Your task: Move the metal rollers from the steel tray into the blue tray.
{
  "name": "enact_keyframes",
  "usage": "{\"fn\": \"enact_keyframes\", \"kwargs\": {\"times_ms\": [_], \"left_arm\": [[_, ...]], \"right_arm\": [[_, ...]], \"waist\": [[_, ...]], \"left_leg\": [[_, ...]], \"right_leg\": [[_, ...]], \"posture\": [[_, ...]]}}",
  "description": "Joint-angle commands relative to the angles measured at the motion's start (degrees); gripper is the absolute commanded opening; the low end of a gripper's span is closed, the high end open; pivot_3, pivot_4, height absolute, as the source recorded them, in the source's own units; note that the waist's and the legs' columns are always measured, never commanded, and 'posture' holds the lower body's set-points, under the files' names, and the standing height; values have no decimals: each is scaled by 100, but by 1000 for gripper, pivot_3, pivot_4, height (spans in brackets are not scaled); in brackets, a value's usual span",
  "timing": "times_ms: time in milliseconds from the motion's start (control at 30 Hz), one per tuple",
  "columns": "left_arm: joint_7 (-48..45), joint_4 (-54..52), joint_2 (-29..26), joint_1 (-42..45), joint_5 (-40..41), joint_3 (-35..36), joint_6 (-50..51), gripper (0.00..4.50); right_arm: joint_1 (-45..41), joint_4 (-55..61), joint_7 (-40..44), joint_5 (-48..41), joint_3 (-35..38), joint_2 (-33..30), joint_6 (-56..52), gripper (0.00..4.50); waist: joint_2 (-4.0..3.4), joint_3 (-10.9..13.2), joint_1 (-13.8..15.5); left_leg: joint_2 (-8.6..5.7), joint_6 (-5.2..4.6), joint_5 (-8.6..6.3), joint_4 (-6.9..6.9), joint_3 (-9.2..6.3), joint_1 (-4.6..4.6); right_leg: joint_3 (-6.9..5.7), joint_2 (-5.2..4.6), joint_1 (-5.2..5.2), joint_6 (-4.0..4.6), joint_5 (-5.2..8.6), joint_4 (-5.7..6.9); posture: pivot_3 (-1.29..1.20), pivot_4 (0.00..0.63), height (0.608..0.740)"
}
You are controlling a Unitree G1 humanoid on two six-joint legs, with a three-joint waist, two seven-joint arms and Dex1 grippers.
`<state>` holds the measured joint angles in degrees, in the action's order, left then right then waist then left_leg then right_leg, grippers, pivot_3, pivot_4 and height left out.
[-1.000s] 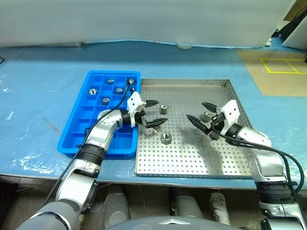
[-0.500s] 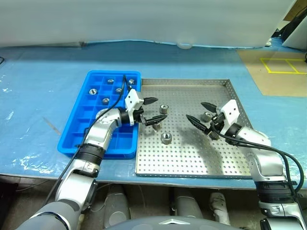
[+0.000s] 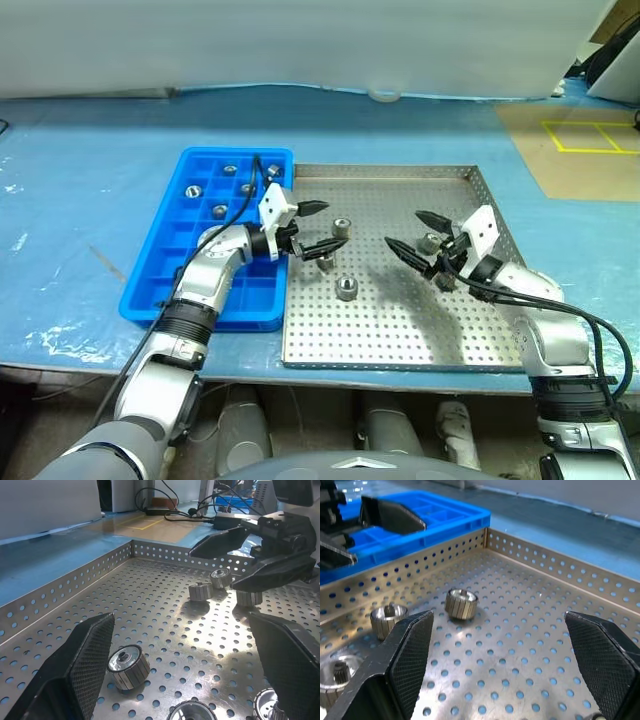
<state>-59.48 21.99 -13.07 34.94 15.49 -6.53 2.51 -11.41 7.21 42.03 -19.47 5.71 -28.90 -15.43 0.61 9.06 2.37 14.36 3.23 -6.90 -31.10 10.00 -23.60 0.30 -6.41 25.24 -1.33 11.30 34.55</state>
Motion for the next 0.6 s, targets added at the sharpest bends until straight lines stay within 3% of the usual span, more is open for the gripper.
{"fn": "enact_keyframes", "kwargs": {"times_ms": [33,267,600], "left_arm": [[-38,-172,-73,48,55,55,-15,4500],[-548,-27,-336,303,-19,-205,438,4500],[-1330,1022,-583,1564,-998,-1209,854,4500]], "right_arm": [[-119,239,43,-346,215,26,-29,4394],[-117,738,440,-879,150,-203,-442,4394],[-68,801,458,-779,-18,-260,-471,4394]], "waist": [[0,0,2],[0,0,9],[-1,0,20]], "left_leg": [[0,0,0,0,0,0],[0,0,0,1,0,0],[-1,1,1,0,0,2]], "right_leg": [[0,0,0,0,0,0],[0,0,-1,0,0,0],[0,-1,-2,0,0,2]], "posture": [[-184,150,740],[-184,150,740],[-179,150,740]]}}
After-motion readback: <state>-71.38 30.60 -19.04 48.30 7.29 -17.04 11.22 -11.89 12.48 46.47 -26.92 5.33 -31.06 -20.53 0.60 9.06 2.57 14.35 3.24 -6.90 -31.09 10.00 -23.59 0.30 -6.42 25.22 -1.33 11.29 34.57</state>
